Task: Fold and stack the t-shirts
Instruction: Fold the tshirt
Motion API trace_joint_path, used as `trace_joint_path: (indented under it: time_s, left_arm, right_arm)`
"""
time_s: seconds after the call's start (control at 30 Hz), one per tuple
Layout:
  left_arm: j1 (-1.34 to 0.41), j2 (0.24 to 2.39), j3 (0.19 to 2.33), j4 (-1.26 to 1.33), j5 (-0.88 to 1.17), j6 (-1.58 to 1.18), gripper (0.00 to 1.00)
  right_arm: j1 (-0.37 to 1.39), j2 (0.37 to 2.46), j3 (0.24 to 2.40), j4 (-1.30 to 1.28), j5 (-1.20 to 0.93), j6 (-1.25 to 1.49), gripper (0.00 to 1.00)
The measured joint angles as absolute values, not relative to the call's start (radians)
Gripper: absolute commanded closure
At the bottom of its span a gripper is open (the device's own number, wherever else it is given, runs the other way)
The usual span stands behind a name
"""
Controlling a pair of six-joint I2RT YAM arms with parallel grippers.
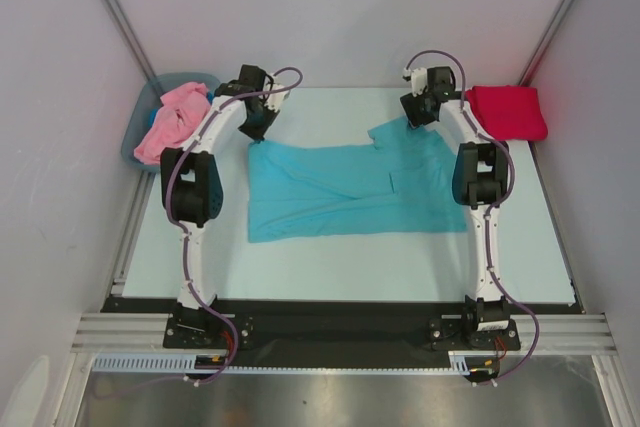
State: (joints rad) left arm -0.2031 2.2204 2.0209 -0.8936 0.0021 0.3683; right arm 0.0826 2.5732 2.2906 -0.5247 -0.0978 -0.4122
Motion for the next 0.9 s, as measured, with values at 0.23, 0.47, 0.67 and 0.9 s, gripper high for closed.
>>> trace_joint_path:
  time_s: [0.23,0.47,0.67,0.9]
  left_arm:
    - [-0.203,2.220,2.021,-0.896,-0.022,0.380,1.00]
    - [-0.203,2.220,2.020,-0.904,-0.026,0.395,1.00]
    - [-0.203,2.220,2.017,-0.910,-0.035,0.405,1.00]
    - [-0.204,2.220,2.017,-0.924,-0.043,0.411,1.00]
  right_arm:
    - [0.099,2.575,2.291,-0.524,-0.141,-0.371,0.33]
    - [0.096,2.593,2.303,-0.503,-0.153,-0.343,0.32]
    - [0.093,2.617,2.333,-0.488,-0.171,-0.334,0.37]
    - [0.093,2.628,2.344,-0.479,-0.194,-0.322,0.53]
